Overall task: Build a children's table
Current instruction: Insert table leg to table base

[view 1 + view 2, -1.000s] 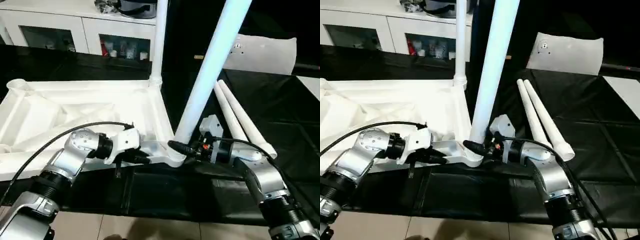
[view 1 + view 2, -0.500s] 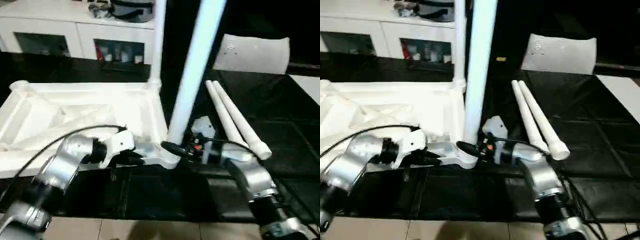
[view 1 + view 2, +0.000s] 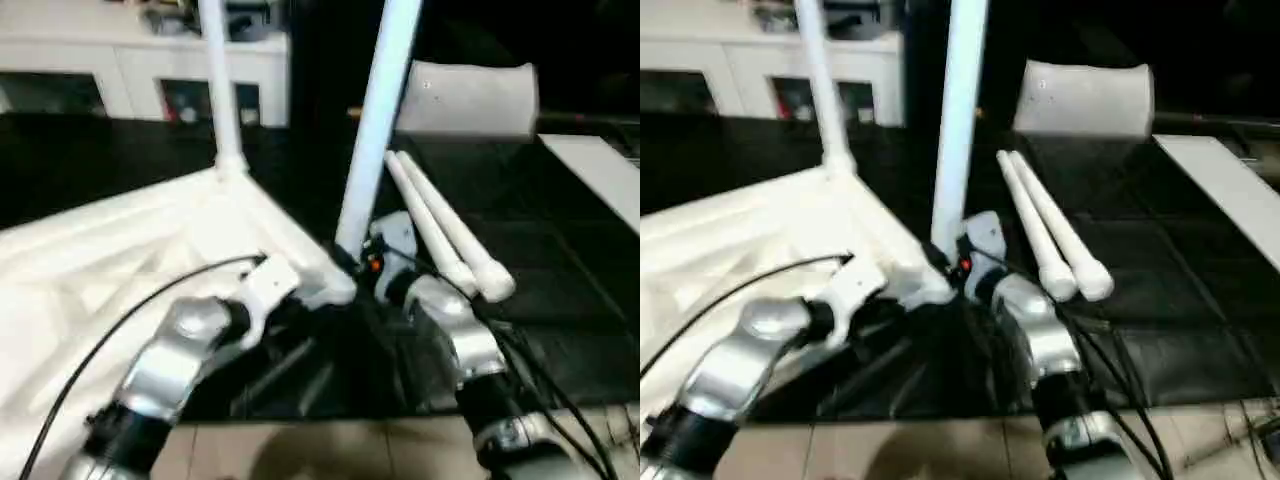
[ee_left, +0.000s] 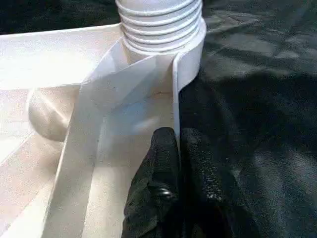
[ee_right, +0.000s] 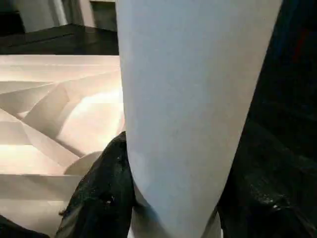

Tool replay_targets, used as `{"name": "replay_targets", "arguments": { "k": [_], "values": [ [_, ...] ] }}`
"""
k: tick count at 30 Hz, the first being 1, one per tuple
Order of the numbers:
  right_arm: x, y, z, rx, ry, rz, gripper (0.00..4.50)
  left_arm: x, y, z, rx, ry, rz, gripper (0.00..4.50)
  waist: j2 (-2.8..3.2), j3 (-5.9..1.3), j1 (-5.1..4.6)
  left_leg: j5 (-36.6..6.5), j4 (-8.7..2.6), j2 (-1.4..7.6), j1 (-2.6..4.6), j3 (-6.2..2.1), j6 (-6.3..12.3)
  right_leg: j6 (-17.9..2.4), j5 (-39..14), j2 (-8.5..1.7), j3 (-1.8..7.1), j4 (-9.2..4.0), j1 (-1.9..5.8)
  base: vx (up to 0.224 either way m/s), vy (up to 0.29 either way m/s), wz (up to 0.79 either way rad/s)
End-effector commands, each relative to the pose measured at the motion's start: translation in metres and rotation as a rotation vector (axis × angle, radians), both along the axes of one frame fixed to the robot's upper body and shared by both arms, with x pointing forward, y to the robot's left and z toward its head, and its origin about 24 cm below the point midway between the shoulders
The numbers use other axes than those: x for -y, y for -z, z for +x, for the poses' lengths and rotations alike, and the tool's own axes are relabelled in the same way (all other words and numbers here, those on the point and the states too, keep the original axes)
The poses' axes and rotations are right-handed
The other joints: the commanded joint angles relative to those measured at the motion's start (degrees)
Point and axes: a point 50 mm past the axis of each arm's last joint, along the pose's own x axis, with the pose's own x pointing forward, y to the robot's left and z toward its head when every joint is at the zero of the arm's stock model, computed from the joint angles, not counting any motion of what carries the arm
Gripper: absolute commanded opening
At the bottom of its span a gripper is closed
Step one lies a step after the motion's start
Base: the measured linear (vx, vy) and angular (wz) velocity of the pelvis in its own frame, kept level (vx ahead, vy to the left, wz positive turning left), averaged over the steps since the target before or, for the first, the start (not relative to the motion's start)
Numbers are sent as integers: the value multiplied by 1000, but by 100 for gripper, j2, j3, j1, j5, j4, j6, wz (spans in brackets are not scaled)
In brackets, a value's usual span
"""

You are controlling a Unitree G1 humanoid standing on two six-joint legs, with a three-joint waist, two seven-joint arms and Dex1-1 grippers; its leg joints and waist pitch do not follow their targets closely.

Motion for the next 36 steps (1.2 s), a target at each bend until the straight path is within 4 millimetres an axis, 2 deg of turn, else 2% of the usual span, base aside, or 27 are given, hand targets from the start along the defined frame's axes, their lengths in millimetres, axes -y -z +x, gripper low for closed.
{"name": "replay_targets", "arguments": {
  "k": [1, 2, 3, 4, 5, 6, 7, 8, 9, 10, 12, 13, 15, 19, 20, 21, 24, 26, 29, 30, 31, 35, 36],
  "values": [
    [6, 26, -7, -114, 41, -66, 191, 12, 1, -3, -8, 67, 9, 0, 127, -153, -8, -493, 302, 6, -5, -574, -21, -195, -5726, -1060, 307, -1290, 118, 66, -67, -30],
    [6, 26, -7, -115, 39, -68, 191, 9, 1, -1, -3, 56, 19, 0, 66, -109, -32, -791, -85, 97, -148, -543, -138, -166, -5229, -818, 131, -1139, 210, 60, 40, -54],
    [5, 27, -7, -115, 39, -72, 191, 5, 0, 2, 3, 41, 30, 0, 348, -244, -21, -2126, -529, 296, -44, -642, -304, -433, -3157, -342, -8, -812, 204, 47, 53, -20],
    [5, 28, -8, -114, 41, -75, 191, 2, 0, 4, 6, 34, 37, 0, 354, -260, -127, -2717, -608, 328, 2, -634, -336, -740, -1792, -245, 22, -691, 187, 47, 53, -20],
    [5, 28, -7, -121, 46, -64, 191, -3, -1, 8, 12, 27, 47, 0, 390, -269, -79, -2796, -637, 314, 70, -586, -316, -897, -1466, -254, 51, -710, 163, 0, 0, 0],
    [5, 29, -7, -128, 46, -47, 191, -6, -2, 9, 17, 26, 52, 0, 309, -242, -112, -2730, -645, 270, 69, -503, -204, -987, -1483, -293, 91, -776, 160, 0, 0, 0],
    [5, 28, -7, -130, 45, -41, 191, -6, -2, 9, 17, 26, 53, 0, 305, -218, -87, -2688, -640, 245, 102, -448, -158, -892, -2061, -335, 112, -868, 125, 0, 0, 0],
    [5, 28, -7, -129, 45, -37, 191, -8, -2, 10, 18, 24, 55, 0, 280, -220, -100, -2677, -631, 247, 104, -444, -153, -828, -2319, -355, 116, -895, 123, 0, 0, 0],
    [5, 28, -6, -128, 46, -36, 191, -9, -2, 11, 20, 22, 57, 0, 283, -222, -99, -2619, -634, 247, 73, -451, -154, -700, -2650, -386, 114, -934, 140, 0, 0, 0],
    [5, 27, -6, -126, 46, -35, 191, -10, -2, 12, 21, 20, 59, 0, 281, -237, -105, -2515, -657, 265, 29, -467, -156, -632, -2663, -400, 107, -935, 177, 0, 0, 0],
    [5, 27, -5, -123, 43, -30, 191, -15, 0, 13, 23, 5, 83, 0, 280, -238, -105, -2410, -676, 271, 13, -460, -150, -631, -2525, -392, 110, -937, 172, 0, 0, 0],
    [5, 26, -5, -123, 43, -29, 226, -17, 0, 14, 25, 6, 93, 0, 277, -232, -97, -2432, -671, 273, 39, -449, -153, -654, -2531, -399, 121, -950, 145, 0, 0, 0],
    [5, 26, -5, -122, 45, -27, 261, -19, 1, 15, 35, 2, 108, 0, 275, -230, -89, -2433, -671, 272, 52, -443, -150, -669, -2550, -399, 127, -949, 135, 0, 0, 0],
    [5, 25, -4, -118, 24, -15, 294, -25, 1, 19, 45, -10, 115, 0, 262, -247, -87, -2291, -678, 283, 14, -446, -141, -703, -2435, -414, 129, -924, 168, 0, 0, 0],
    [6, 24, -5, -103, 13, -22, 303, -28, 1, 19, 55, -20, 128, 0, 264, -232, -85, -2219, -687, 275, -6, -433, -113, -691, -2444, -401, 119, -924, 177, 0, 0, 0],
    [6, 23, -6, -103, -4, -12, 309, -30, 1, 20, 81, -9, 141, 0, 270, -228, -78, -2231, -674, 271, 18, -422, -97, -678, -2568, -416, 124, -953, 155, 0, 0, 0],
    [7, 21, -8, -96, -11, 1, 347, -32, 1, 21, 111, -8, 153, 0, 260, -228, -85, -2161, -690, 292, -10, -427, -109, -677, -2516, -419, 126, -931, 180, 0, 0, 0],
    [10, 20, -9, -88, -10, 4, 352, -33, 0, 21, 120, 8, 147, 0, 260, -223, -84, -2137, -685, 285, -4, -415, -94, -659, -2591, -417, 122, -942, 171, 0, 0, 0],
    [16, 15, -14, -64, -45, 56, 390, -34, -2, 26, 108, -1, 96, 0, 259, -227, -74, -1986, -682, 290, -12, -394, -59, -702, -2443, -420, 144, -932, 180, 0, 0, 0],
    [18, 13, -17, -56, -67, 75, 390, -35, -4, 28, 100, 0, 71, 0, 252, -241, -51, -1881, -674, 299, 5, -375, -24, -723, -2259, -420, 159, -919, 178, 0, 0, 0],
    [20, 12, -19, -54, -80, 75, 401, -35, -4, 29, 95, 12, 62, 0, 253, -253, -52, -1702, -688, 315, -25, -376, 3, -815, -1943, -401, 163, -869, 208, 0, 0, 0],
    [31, 6, -29, -5, -148, 37, 431, -34, -7, 30, 90, 108, 21, 0, 242, -268, -40, -1578, -674, 314, -41, -349, 43, -871, -1770, -404, 171, -837, 221, 0, 0, 0],
    [39, 3, -31, 11, -172, 21, 444, -34, -7, 29, 100, 180, 22, 0, 248, -275, -27, -1505, -665, 312, -20, -333, 63, -910, -1688, -397, 179, -839, 201, 51, -12, 3]
  ]
}}
